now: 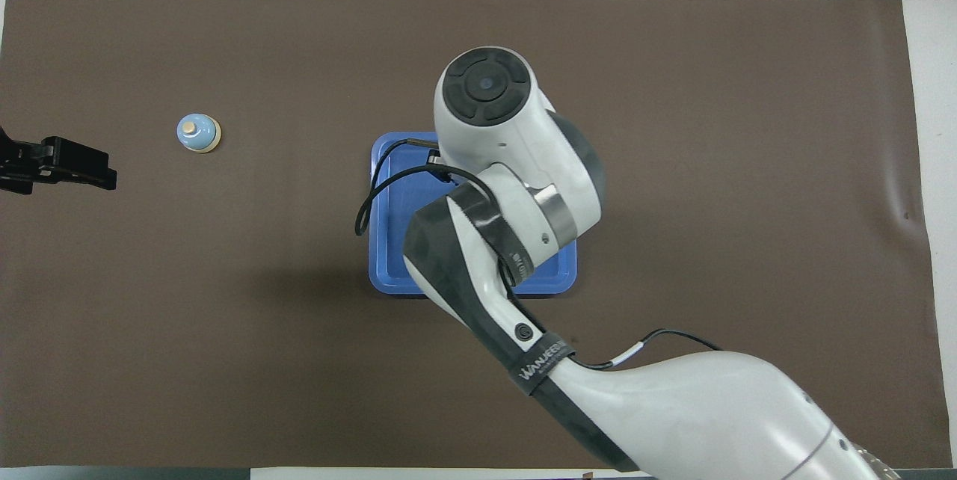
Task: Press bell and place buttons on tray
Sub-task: 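Carry the green button into the tray and release it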
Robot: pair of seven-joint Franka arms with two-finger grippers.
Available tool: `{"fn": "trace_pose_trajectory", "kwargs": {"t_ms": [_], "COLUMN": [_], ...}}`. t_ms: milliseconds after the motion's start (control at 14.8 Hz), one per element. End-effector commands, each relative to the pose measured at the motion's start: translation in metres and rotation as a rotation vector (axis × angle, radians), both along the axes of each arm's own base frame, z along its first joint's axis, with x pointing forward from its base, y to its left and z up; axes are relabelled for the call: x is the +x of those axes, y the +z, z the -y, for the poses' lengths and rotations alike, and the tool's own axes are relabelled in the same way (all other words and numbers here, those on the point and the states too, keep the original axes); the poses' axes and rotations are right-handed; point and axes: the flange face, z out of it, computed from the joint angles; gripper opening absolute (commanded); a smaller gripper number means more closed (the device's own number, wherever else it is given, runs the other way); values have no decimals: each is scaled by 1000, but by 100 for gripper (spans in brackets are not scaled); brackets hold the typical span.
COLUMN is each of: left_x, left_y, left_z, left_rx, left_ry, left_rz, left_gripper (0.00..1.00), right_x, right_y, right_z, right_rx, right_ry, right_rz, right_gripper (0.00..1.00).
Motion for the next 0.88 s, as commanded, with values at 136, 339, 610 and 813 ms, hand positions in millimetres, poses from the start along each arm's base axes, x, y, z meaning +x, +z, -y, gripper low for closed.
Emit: {"fn": "trace_pose_trajectory", "kwargs": {"t_ms": [136,339,610,813], "left_x": [-1,-1,-1,-1], "left_y": [3,3,2,2], "left_z": [-1,-1,-1,-1], "left_rx": [-7,-7,-8,-7], "left_ry": [10,10,10,10], "left_rz": [-2,-2,-3,-3], "left_gripper": [100,100,100,100], "right_x": [-25,-44,-64,-65], "right_y": [-53,-87,-96,-95], "right_z": [-47,-50,-66,-66], "right_rx": [35,22,19,10], "right_ry": [44,68,92,44], "right_rz": [28,22,14,7], "right_gripper": [0,0,0,99]}}
